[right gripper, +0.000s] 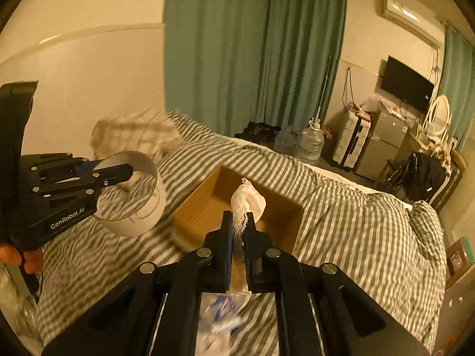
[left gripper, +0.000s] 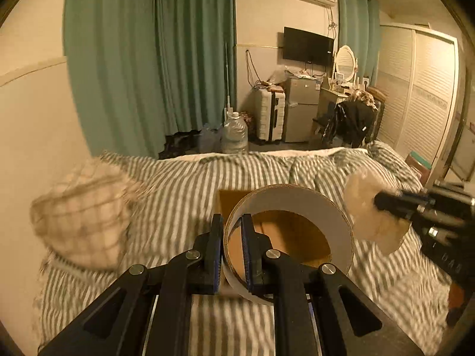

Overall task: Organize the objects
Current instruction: 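Carry the tape roll and paper over the cardboard box and release both inside, then grasp the black plastic ring with the left tool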

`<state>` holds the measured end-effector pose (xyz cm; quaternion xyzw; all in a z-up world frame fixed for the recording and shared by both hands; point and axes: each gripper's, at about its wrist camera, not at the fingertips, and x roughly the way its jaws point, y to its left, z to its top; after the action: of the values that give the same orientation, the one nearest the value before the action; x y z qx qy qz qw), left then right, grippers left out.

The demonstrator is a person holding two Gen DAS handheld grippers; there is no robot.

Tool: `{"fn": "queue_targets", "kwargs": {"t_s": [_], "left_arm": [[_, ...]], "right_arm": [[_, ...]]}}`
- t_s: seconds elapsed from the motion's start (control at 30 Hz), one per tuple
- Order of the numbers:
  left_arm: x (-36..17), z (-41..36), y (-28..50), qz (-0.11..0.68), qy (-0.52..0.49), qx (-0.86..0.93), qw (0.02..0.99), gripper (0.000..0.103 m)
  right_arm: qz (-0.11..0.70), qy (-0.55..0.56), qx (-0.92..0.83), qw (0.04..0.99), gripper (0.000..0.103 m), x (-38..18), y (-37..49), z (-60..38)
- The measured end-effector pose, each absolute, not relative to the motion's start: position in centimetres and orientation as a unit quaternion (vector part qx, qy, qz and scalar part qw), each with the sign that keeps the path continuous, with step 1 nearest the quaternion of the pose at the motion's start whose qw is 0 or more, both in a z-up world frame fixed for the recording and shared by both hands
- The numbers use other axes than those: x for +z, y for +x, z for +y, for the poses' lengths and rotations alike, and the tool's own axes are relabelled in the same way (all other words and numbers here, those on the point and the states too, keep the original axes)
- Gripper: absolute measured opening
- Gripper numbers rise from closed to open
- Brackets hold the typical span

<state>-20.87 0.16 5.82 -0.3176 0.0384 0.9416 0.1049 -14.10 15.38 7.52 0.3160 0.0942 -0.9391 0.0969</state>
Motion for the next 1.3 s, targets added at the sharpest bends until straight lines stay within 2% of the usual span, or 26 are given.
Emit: {"fn": "queue_targets", "kwargs": {"t_s": [0.1,0.3,0.4,0.43,0.5,0.53,0.57,0.7,0.77,0.83,0.93,1.07,1.3], "left_arm": [[3.9,1.5,-25.5,0.039,-0.332,0.937,0.099,0.012],[-3.9,3.6,-30.4,0.047,-0.384,0.917,0.097,0.012],[-6.2,4.6,-30.2,0.063,-0.399,0.908,0.107,0.019],[-6.4,4.7,-29.8,0.061,-0.401,0.907,0.115,0.023],[-6.1,4.8,-29.5,0.058,-0.4,0.907,0.12,0.04],[-5.7,4.9,-29.1,0.057,-0.395,0.91,0.114,0.062],[-4.9,4.7,-28.7,0.053,-0.386,0.915,0.105,0.077],[-1.3,3.8,-25.9,0.04,-0.356,0.929,0.092,0.086],[0.1,3.1,-24.4,0.043,-0.345,0.934,0.085,0.098],[1.8,2.4,-22.0,0.044,-0.33,0.94,0.075,0.103],[3.6,1.4,-18.6,0.043,-0.322,0.943,0.071,0.103],[4.3,0.7,-13.6,0.04,-0.319,0.944,0.068,0.103],[-0.7,1.7,-6.1,0.036,-0.362,0.929,0.071,0.103]], "right_arm": [[0.07,0.333,-0.935,0.095,0.006,6.5,-19.0,17.5],[0.027,0.388,-0.916,0.099,0.006,0.2,-26.7,20.5],[0.002,0.396,-0.912,0.107,0.007,-2.6,-27.5,21.6],[-0.001,0.397,-0.911,0.11,0.012,-3.2,-27.6,21.8],[0.007,0.387,-0.916,0.106,0.032,-3.0,-27.0,21.8],[0.01,0.378,-0.92,0.103,0.058,-2.8,-26.6,22.0],[0.013,0.365,-0.926,0.098,0.079,-2.5,-26.3,22.4],[0.025,0.324,-0.942,0.078,0.088,0.9,-23.9,23.1],[0.031,0.312,-0.947,0.067,0.095,3.1,-21.6,23.3],[0.044,0.307,-0.948,0.069,0.097,4.9,-19.6,23.0],[0.082,0.301,-0.948,0.068,0.101,7.0,-15.3,22.0],[0.124,0.305,-0.943,0.056,0.102,7.9,-9.5,21.1],[0.152,0.325,-0.933,0.007,0.102,4.7,-1.2,20.7]]}}
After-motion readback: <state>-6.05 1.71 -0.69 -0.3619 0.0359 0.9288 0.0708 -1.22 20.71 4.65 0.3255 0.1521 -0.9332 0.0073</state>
